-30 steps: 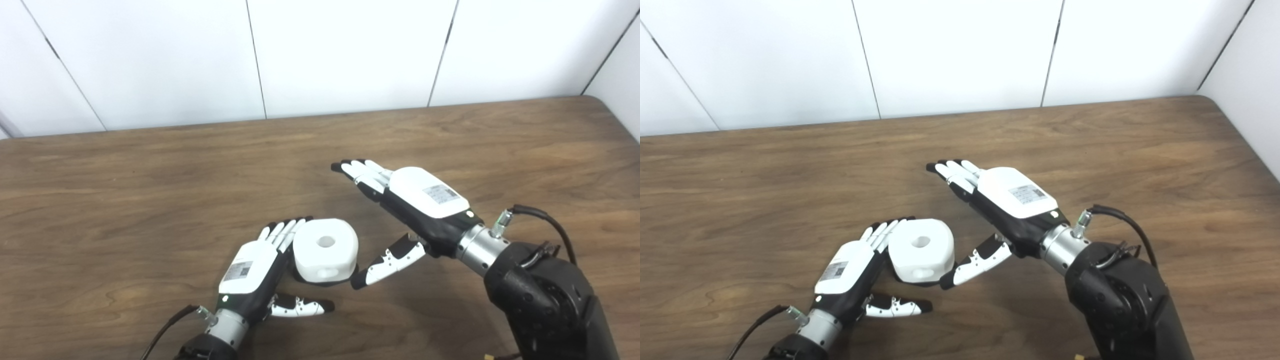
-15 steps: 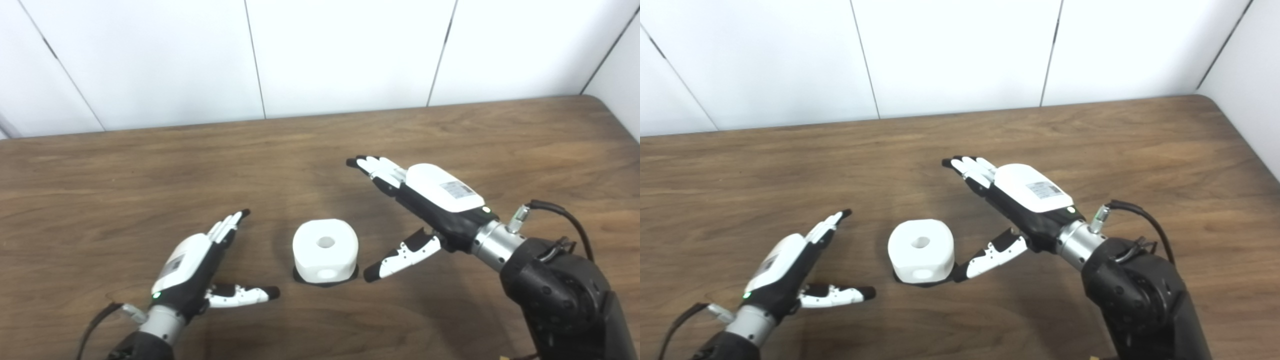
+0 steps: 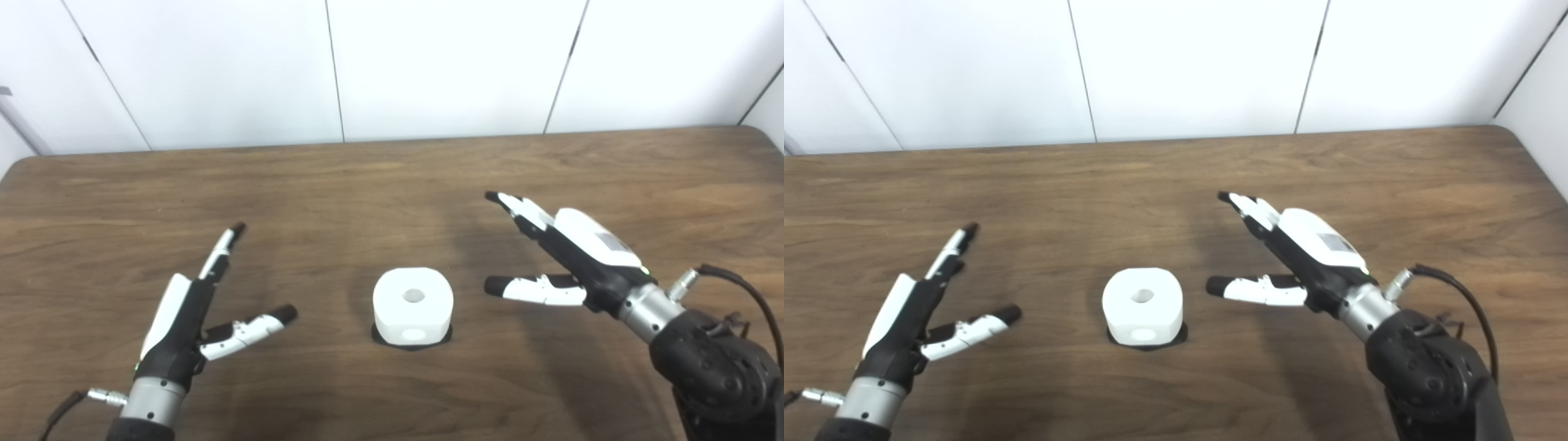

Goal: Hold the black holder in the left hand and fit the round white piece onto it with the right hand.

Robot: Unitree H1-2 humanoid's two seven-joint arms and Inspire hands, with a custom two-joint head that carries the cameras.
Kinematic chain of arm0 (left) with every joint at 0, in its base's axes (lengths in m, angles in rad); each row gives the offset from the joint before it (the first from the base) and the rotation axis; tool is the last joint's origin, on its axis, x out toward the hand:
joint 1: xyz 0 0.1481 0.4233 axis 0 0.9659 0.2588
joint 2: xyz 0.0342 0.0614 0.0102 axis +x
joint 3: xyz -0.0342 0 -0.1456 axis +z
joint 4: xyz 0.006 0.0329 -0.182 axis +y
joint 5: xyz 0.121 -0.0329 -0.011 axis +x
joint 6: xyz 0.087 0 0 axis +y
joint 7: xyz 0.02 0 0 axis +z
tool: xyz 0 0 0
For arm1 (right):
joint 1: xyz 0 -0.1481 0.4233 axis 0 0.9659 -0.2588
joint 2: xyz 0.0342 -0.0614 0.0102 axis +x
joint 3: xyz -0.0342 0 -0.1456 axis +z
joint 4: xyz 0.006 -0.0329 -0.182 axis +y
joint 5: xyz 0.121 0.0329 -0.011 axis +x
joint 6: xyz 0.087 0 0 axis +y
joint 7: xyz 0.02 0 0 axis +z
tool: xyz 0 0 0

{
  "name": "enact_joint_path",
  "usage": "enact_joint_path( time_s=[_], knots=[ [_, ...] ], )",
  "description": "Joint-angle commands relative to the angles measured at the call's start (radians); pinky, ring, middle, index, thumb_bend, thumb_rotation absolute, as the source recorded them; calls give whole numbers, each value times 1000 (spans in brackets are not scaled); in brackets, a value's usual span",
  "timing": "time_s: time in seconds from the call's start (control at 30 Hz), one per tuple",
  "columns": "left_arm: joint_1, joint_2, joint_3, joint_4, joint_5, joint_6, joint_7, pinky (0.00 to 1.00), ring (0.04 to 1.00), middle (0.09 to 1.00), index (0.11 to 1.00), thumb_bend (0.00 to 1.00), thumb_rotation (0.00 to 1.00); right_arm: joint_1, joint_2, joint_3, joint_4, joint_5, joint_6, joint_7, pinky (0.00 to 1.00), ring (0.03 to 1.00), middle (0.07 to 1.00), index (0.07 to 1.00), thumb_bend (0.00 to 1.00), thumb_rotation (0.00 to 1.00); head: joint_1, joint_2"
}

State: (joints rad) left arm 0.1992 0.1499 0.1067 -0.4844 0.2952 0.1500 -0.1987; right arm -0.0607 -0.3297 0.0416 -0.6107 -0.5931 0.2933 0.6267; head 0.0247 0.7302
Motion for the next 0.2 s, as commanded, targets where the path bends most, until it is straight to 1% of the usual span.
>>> enact_joint_path(
  time_s=[0.0, 0.03, 0.07, 0.1, 0.13, 0.17],
  knots=[
    [11, -1, 16, 18, -55, -80, 47, 970, 987, 981, 1000, 809, 665, -4, 6, -26, 1, 56, 7, -50, 851, 990, 997, 1000, 608, 844, -1, 1],
    [18, -8, 24, 33, -113, -93, 42, 980, 994, 991, 1000, 765, 746, 8, 16, -38, 6, 76, 20, -66, 840, 976, 993, 1000, 584, 841, -3, 1],
    [25, -17, 35, 50, -180, -109, 39, 994, 998, 997, 1000, 675, 880, 21, 35, -53, 11, 96, 37, -89, 820, 949, 986, 998, 550, 860, -3, 1],
    [31, -23, 42, 63, -230, -122, 39, 997, 999, 999, 1000, 625, 939, 35, 49, -65, 16, 114, 50, -109, 816, 935, 981, 992, 540, 886, -5, 1],
    [38, -27, 44, 74, -261, -138, 41, 999, 1000, 1000, 1000, 594, 981, 50, 62, -79, 23, 132, 59, -129, 827, 927, 975, 986, 531, 946, -7, 2],
    [46, -29, 46, 85, -285, -155, 46, 1000, 1000, 1000, 1000, 591, 985, 68, 75, -91, 31, 154, 53, -154, 829, 926, 974, 986, 530, 956, -8, 2]
  ],
)
